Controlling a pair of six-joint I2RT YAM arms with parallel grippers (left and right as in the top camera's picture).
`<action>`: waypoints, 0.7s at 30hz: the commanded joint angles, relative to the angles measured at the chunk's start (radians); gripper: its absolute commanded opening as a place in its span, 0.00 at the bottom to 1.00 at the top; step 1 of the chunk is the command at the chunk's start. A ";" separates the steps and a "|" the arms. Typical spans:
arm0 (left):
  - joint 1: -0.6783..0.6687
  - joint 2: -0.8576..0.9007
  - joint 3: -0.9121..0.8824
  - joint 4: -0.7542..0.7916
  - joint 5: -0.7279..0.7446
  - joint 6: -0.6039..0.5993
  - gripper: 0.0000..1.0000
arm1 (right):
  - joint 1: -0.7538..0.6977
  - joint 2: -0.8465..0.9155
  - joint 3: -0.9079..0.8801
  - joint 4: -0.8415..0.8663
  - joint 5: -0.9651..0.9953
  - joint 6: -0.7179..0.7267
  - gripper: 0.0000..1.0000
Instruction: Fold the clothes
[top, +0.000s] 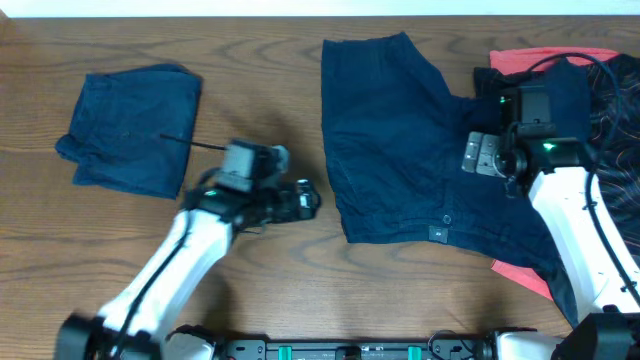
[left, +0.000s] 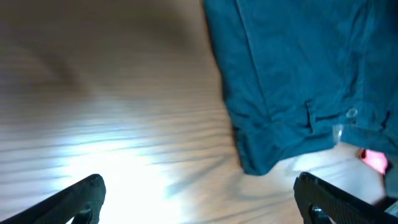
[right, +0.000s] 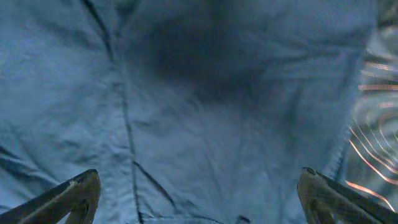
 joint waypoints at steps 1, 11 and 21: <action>-0.080 0.094 0.009 0.051 0.013 -0.194 0.98 | -0.029 -0.016 0.007 -0.011 -0.001 0.005 0.99; -0.274 0.305 0.009 0.319 0.014 -0.404 0.86 | -0.041 -0.016 0.007 -0.033 0.000 0.005 0.99; -0.344 0.317 0.009 0.323 -0.041 -0.403 0.26 | -0.044 -0.016 0.007 -0.037 -0.001 0.005 0.89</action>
